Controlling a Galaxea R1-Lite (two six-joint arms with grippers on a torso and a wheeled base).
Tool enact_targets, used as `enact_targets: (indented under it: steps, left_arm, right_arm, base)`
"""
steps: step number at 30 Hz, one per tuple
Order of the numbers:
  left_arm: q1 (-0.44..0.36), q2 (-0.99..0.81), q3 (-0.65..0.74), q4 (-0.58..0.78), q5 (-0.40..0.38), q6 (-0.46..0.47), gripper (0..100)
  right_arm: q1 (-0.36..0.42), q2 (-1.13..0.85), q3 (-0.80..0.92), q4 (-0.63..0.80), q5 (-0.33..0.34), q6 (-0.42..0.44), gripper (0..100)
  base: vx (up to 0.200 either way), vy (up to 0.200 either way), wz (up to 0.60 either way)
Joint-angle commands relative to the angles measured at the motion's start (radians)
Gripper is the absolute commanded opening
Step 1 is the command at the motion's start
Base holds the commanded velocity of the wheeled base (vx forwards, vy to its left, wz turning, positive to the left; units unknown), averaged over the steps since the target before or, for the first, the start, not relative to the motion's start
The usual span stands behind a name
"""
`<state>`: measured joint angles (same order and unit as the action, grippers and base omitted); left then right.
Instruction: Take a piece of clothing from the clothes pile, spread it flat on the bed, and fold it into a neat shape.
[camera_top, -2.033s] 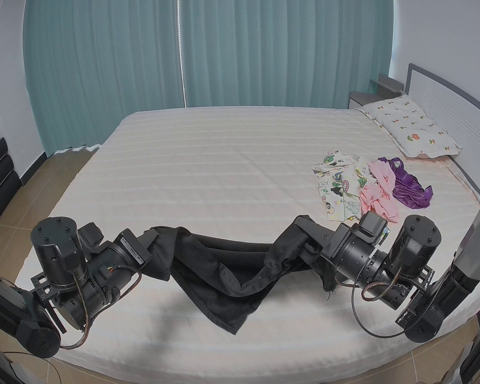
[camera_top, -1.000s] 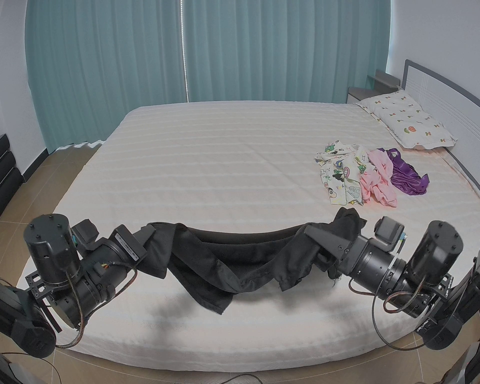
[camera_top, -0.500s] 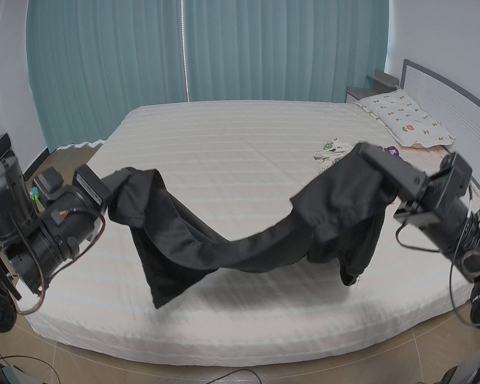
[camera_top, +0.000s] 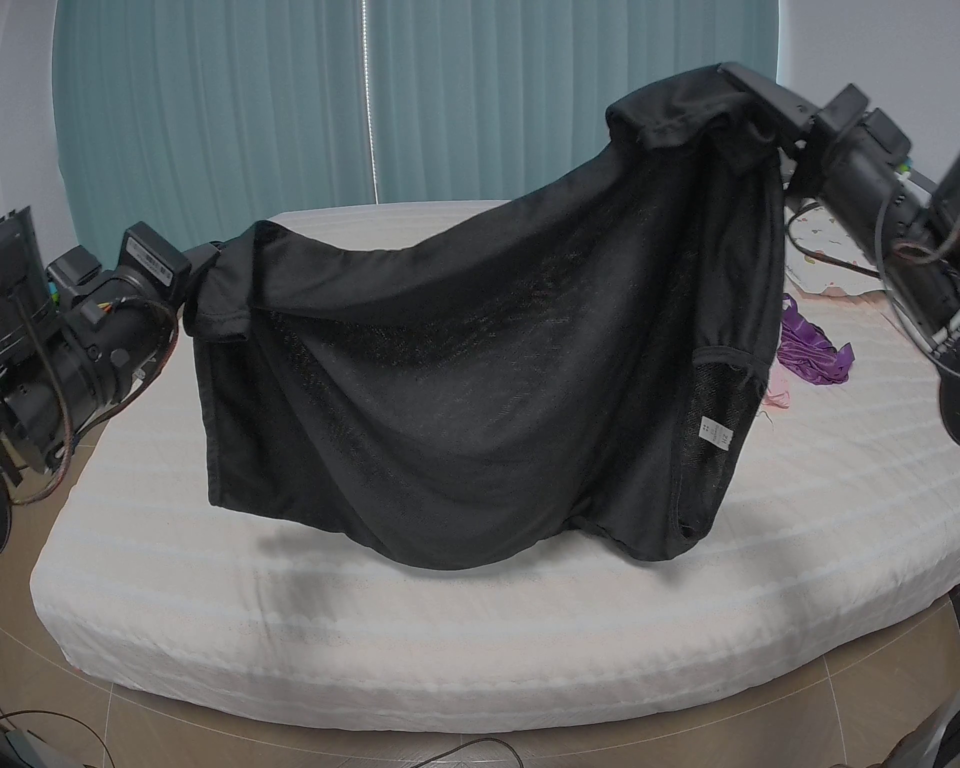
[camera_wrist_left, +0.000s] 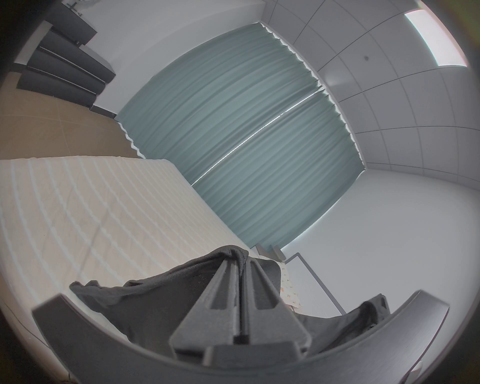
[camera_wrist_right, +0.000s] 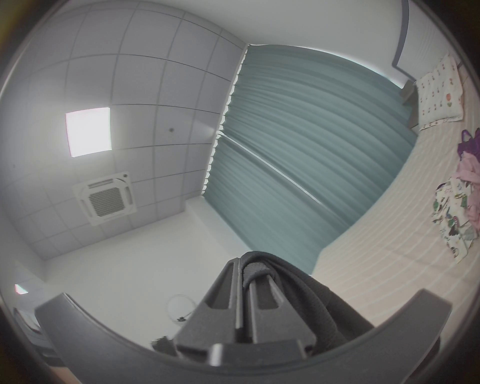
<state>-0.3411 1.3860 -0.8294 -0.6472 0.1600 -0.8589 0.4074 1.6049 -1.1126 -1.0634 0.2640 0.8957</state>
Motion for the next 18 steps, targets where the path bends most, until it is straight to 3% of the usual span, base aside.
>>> enact_targets:
  steps: [1, 9, 18]
  left_arm:
    - [0.059, 0.335, -0.169, 0.034, -0.013, -0.061, 0]
    - [0.082, 0.470, -0.267, 0.034, -0.017, -0.069, 0]
    - [0.082, 0.535, -0.290, 0.032, -0.017, -0.074, 0]
  right_arm:
    - [-0.162, 0.429, -0.247, 0.099, -0.045, -0.058, 0]
    - [-0.160, 0.544, -0.343, 0.095, -0.187, -0.163, 0]
    - [-0.148, 0.586, -0.336, 0.089, -0.195, -0.182, 0]
  base:
    - [0.200, 0.000, 0.00]
    - [0.200, 0.000, 0.00]
    - [0.200, 0.000, 0.00]
